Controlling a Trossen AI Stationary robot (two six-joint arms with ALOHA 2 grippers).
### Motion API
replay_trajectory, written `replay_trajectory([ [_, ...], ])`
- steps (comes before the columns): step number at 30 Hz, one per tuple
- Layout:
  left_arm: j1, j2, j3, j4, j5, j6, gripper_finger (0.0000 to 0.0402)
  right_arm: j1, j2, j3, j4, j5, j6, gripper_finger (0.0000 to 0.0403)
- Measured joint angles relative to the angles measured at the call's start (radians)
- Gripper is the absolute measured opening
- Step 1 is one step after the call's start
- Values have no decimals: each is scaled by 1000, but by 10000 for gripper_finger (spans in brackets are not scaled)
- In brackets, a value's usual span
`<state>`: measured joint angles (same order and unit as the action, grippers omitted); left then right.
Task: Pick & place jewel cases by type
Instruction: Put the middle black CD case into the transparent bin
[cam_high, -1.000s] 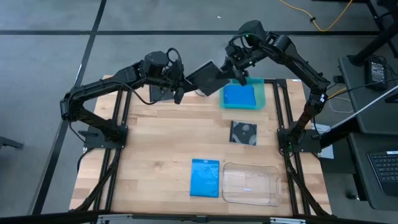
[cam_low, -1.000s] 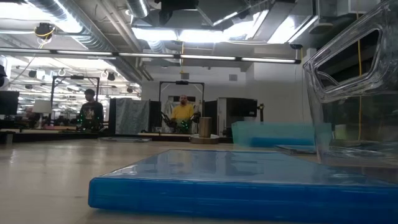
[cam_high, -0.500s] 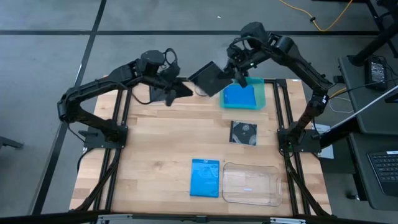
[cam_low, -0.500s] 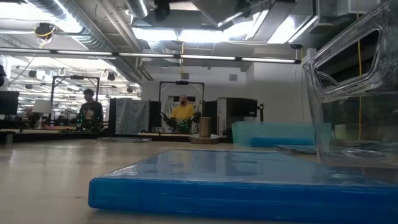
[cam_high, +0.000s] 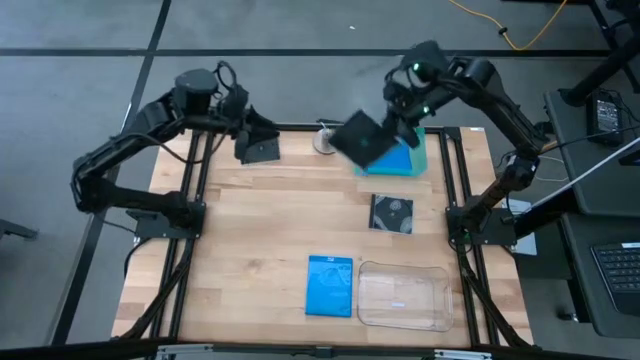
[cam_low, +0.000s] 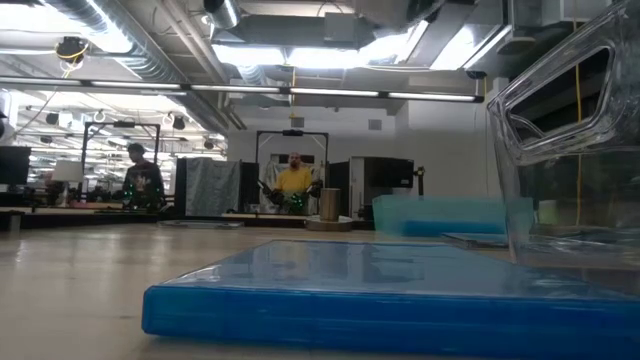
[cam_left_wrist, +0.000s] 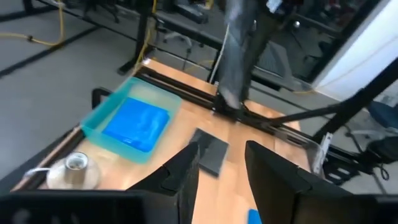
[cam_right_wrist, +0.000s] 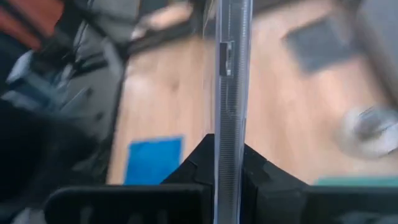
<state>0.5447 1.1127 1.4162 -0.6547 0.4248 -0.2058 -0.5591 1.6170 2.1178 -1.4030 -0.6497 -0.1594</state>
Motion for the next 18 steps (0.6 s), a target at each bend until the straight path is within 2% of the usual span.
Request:
replay_trajectory([
  [4,40,-6,0,-1,-4,2,129,104,9,-1,-176,-21,34,27],
  [9,62,-5,0,-5,-4,26,127,316,-9,-58,-165,-77,215,27],
  [18,62,0,0,-9,-47,120,127,622,-24,-371,-152,-42,439,27],
])
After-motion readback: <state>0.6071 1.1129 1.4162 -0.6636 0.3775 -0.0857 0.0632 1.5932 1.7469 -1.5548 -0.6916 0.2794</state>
